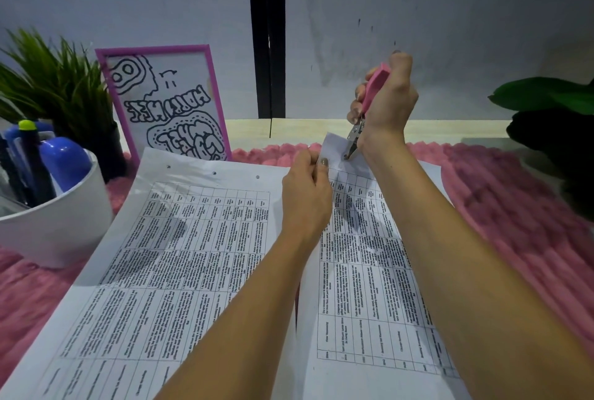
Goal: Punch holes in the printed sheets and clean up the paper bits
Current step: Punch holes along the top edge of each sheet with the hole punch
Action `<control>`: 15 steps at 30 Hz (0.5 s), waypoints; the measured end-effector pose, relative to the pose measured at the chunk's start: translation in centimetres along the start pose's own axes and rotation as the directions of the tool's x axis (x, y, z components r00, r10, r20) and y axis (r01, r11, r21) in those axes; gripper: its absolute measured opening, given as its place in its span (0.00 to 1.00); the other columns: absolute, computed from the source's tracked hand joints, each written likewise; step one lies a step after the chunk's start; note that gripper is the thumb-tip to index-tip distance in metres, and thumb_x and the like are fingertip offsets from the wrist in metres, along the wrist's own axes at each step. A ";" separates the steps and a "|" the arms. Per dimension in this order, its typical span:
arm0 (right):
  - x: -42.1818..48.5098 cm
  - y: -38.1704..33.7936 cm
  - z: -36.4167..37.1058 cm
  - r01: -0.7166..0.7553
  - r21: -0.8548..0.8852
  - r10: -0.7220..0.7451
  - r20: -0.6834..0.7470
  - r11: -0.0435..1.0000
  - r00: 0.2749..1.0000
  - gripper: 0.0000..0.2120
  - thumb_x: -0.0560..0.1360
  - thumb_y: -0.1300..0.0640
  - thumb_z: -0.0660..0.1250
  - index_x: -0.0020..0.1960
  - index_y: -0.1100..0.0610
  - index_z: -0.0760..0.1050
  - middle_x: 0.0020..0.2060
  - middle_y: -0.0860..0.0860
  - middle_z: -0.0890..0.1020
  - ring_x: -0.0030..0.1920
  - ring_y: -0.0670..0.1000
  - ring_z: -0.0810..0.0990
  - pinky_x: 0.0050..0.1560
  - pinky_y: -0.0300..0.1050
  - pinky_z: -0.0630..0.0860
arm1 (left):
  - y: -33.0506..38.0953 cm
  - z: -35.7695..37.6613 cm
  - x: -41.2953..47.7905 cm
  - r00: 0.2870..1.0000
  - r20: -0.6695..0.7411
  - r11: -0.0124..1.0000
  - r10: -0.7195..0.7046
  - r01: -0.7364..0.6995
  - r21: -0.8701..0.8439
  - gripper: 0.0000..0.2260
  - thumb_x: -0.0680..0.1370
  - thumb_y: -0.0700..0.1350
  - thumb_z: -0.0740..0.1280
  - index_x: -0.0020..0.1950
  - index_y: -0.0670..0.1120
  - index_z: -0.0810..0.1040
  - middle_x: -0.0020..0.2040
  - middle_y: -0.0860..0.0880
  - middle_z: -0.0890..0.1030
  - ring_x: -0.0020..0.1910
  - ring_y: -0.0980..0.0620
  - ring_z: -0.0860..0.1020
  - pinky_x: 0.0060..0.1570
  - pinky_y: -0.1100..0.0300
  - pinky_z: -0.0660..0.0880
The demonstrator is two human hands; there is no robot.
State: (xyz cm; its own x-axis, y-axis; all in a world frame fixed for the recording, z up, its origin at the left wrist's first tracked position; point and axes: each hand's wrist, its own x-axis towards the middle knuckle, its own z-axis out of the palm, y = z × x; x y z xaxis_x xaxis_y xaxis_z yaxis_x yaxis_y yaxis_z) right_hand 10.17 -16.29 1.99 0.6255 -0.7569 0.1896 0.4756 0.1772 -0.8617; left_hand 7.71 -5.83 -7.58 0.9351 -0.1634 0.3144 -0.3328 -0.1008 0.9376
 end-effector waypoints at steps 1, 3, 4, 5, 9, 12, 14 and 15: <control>0.0 0.0 0.0 -0.001 0.009 0.001 -0.008 1.000 1.000 0.16 0.79 0.51 0.58 0.38 0.60 0.72 0.26 0.53 0.73 0.23 0.50 0.67 0.25 0.39 0.64 | 0.0 0.0 0.0 1.000 0.003 1.000 -0.002 0.002 -0.001 0.07 0.83 0.46 0.59 0.49 0.46 0.73 0.39 0.44 0.79 0.34 0.47 0.73 0.36 0.45 0.75; 0.1 0.1 -0.1 -0.010 0.024 0.011 -0.015 1.000 1.000 0.16 0.79 0.51 0.58 0.38 0.60 0.71 0.26 0.54 0.72 0.23 0.51 0.66 0.25 0.39 0.63 | 0.0 0.1 0.0 1.000 0.008 1.000 -0.009 0.009 0.003 0.07 0.83 0.45 0.59 0.48 0.45 0.73 0.35 0.49 0.75 0.31 0.54 0.68 0.32 0.52 0.69; 0.1 0.1 -0.1 -0.013 0.025 0.013 -0.012 1.000 1.000 0.16 0.79 0.51 0.58 0.38 0.60 0.71 0.26 0.54 0.72 0.23 0.51 0.66 0.26 0.39 0.63 | 0.1 0.1 -0.1 1.000 0.006 1.000 -0.010 0.010 -0.001 0.07 0.83 0.45 0.59 0.48 0.45 0.73 0.34 0.51 0.73 0.30 0.55 0.67 0.32 0.56 0.67; 0.1 0.1 -0.1 -0.010 0.018 0.010 -0.003 1.000 1.000 0.16 0.79 0.50 0.58 0.38 0.60 0.71 0.26 0.54 0.72 0.23 0.51 0.66 0.26 0.39 0.64 | 0.2 0.1 -0.1 1.000 0.004 1.000 -0.010 0.010 -0.010 0.07 0.83 0.45 0.60 0.47 0.46 0.73 0.33 0.52 0.73 0.30 0.56 0.67 0.32 0.57 0.66; 0.0 -0.3 0.0 -0.008 -0.038 0.012 0.094 0.999 0.995 0.21 0.79 0.44 0.57 0.44 0.62 0.75 0.29 0.54 0.75 0.25 0.50 0.70 0.27 0.40 0.67 | 0.6 -0.1 -0.2 1.000 0.000 0.999 0.013 -0.013 -0.047 0.08 0.81 0.47 0.63 0.45 0.44 0.74 0.35 0.48 0.75 0.30 0.57 0.69 0.30 0.61 0.68; -0.6 -0.4 -0.1 -0.011 -0.088 0.026 0.171 0.996 0.985 0.25 0.72 0.38 0.57 0.47 0.61 0.76 0.30 0.53 0.76 0.27 0.51 0.72 0.29 0.42 0.70 | 0.5 -0.2 -0.2 0.999 0.004 0.998 0.043 -0.043 -0.044 0.10 0.81 0.48 0.63 0.43 0.43 0.74 0.33 0.50 0.72 0.31 0.57 0.66 0.30 0.62 0.65; -0.7 -0.5 -0.6 -0.021 -0.089 0.039 0.207 0.996 0.977 0.26 0.71 0.38 0.57 0.48 0.60 0.76 0.30 0.53 0.77 0.27 0.51 0.73 0.30 0.43 0.71 | 0.6 -0.2 -0.3 0.999 -0.001 0.998 0.046 -0.046 -0.041 0.11 0.81 0.48 0.64 0.41 0.43 0.73 0.32 0.52 0.70 0.29 0.58 0.65 0.29 0.64 0.64; -0.7 -0.6 -0.9 -0.028 -0.074 0.044 0.227 0.997 0.973 0.26 0.71 0.37 0.57 0.49 0.60 0.76 0.31 0.53 0.77 0.28 0.51 0.73 0.31 0.43 0.71 | 0.6 -0.2 -0.3 0.998 -0.005 0.998 0.055 -0.055 -0.032 0.11 0.80 0.48 0.64 0.40 0.44 0.73 0.31 0.53 0.70 0.28 0.58 0.64 0.28 0.64 0.63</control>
State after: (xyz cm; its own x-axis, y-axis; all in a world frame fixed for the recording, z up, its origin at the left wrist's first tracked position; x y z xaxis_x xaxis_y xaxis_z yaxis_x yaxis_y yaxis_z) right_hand 8.88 -16.49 1.94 0.7699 -0.5858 0.2530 0.4108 0.1517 -0.8990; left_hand 7.25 -5.64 -7.04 0.9160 -0.1642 0.3661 -0.3798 -0.0603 0.9231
